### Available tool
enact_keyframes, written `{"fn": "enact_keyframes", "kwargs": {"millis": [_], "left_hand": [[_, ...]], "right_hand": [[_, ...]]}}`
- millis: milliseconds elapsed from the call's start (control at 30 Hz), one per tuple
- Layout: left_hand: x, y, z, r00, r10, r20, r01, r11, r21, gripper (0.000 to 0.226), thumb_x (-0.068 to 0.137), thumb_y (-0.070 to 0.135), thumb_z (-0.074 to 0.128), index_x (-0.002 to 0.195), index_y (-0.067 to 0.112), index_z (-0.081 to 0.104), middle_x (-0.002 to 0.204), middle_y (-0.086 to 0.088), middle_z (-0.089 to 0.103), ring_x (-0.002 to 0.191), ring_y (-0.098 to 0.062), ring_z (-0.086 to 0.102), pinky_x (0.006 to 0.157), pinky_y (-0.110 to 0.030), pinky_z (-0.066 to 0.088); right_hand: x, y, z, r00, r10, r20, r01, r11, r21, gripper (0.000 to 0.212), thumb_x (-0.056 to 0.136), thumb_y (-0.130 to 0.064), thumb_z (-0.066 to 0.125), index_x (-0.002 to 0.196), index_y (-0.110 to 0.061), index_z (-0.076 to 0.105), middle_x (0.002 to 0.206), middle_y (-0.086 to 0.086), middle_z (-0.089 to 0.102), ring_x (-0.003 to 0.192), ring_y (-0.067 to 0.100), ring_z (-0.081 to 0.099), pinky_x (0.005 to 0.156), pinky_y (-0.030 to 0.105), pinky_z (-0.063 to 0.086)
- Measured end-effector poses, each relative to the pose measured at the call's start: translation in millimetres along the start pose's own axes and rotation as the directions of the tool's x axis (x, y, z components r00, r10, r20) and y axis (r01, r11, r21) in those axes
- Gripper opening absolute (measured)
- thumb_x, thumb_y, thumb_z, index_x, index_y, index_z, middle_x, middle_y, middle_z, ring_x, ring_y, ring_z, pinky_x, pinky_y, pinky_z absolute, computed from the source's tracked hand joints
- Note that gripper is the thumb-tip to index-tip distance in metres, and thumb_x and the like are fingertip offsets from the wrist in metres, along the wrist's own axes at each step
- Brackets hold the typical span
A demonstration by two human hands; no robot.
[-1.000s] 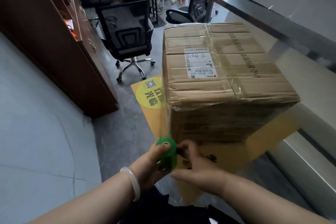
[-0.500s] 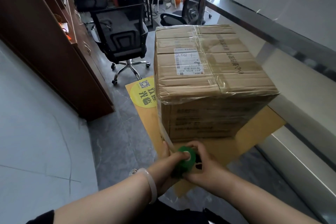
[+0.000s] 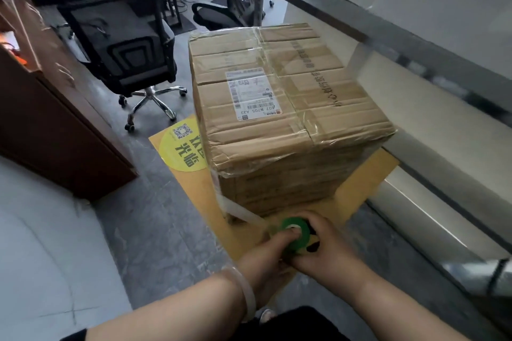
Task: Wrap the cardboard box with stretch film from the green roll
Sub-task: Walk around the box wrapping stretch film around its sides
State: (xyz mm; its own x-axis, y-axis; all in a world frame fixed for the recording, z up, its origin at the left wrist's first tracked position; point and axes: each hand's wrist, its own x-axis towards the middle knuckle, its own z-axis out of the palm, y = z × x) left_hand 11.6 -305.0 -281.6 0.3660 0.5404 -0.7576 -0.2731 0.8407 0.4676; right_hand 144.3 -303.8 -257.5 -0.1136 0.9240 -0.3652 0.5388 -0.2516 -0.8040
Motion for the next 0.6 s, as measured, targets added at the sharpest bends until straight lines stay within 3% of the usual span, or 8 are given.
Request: {"fn": "enact_keyframes", "kwargs": {"millis": [100,167,233,300,400,533,600], "left_hand": [[6.6,-2.9,5.3,1.000,-0.016,0.026,0.016,1.000,-0.001,0.011,0.096,0.023,0.057,0.105,0.020,0.063,0.097,-0.002,0.072,0.081,-0.014,0.068,0.072,-0.026,0.052],[6.1,0.1,10.9,1.000,-0.017,0.008,0.017,1.000,-0.008,0.016,0.095,0.025,0.058,0.110,0.019,0.062,0.098,-0.003,0.070,0.080,-0.014,0.067,0.068,-0.025,0.053],[7.2,4.0,16.8,0.999,0.008,-0.032,-0.008,1.000,-0.002,0.033,0.090,0.027,0.065,0.122,0.017,0.059,0.099,-0.004,0.069,0.073,-0.013,0.067,0.059,-0.024,0.052],[13.6,7.0,24.3,0.996,0.034,-0.086,-0.034,0.999,-0.007,0.053,0.079,0.029,0.073,0.127,0.018,0.054,0.105,-0.007,0.068,0.082,-0.017,0.067,0.065,-0.026,0.051],[20.7,11.6,42.1,0.989,0.104,-0.106,-0.113,0.990,-0.087,0.035,0.086,0.023,0.068,0.120,0.017,0.058,0.110,-0.012,0.065,0.098,-0.024,0.060,0.079,-0.035,0.047],[34.6,1.2,78.5,0.939,0.155,-0.307,-0.241,0.933,-0.268,0.075,0.079,0.020,0.073,0.144,0.022,0.035,0.117,-0.019,0.060,0.090,-0.030,0.064,0.061,-0.034,0.054],[37.5,-4.9,100.3,0.908,0.187,-0.375,-0.327,0.876,-0.354,0.076,0.085,0.020,0.068,0.150,0.025,0.028,0.120,-0.019,0.058,0.084,-0.030,0.064,0.052,-0.032,0.053]], "right_hand": [[0.6,6.8,-10.6,0.998,-0.029,0.055,0.033,0.997,-0.067,0.068,0.067,-0.037,0.081,0.115,-0.065,0.042,0.125,-0.026,0.043,0.112,-0.005,0.048,0.090,0.022,0.048],[-1.0,9.2,-19.1,0.995,-0.062,0.082,0.072,0.991,-0.114,0.066,0.068,-0.035,0.081,0.108,-0.067,0.039,0.123,-0.026,0.041,0.112,-0.005,0.047,0.086,0.014,0.046],[1.2,9.6,-29.8,0.990,-0.072,0.120,0.087,0.988,-0.125,0.062,0.068,-0.036,0.080,0.105,-0.064,0.039,0.124,-0.022,0.043,0.111,-0.004,0.047,0.086,0.016,0.047],[8.6,11.4,-43.2,0.977,-0.080,0.199,0.101,0.990,-0.100,0.061,0.066,-0.040,0.078,0.111,-0.060,0.042,0.127,-0.020,0.044,0.115,-0.002,0.046,0.095,0.023,0.047],[25.5,20.1,-66.6,0.950,-0.055,0.309,0.062,0.998,-0.013,0.085,0.053,-0.049,0.076,0.130,-0.044,0.040,0.134,-0.014,0.046,0.124,0.004,0.046,0.106,0.028,0.042],[46.7,32.1,-109.0,0.860,-0.062,0.507,0.103,0.993,-0.053,0.081,0.053,-0.049,0.075,0.124,-0.043,0.037,0.130,-0.015,0.050,0.122,0.001,0.047,0.104,0.023,0.041],[57.2,38.9,-130.1,0.791,-0.085,0.606,0.173,0.981,-0.087,0.077,0.066,-0.039,0.079,0.128,-0.040,0.035,0.131,-0.014,0.049,0.120,-0.001,0.047,0.093,0.013,0.044]]}}
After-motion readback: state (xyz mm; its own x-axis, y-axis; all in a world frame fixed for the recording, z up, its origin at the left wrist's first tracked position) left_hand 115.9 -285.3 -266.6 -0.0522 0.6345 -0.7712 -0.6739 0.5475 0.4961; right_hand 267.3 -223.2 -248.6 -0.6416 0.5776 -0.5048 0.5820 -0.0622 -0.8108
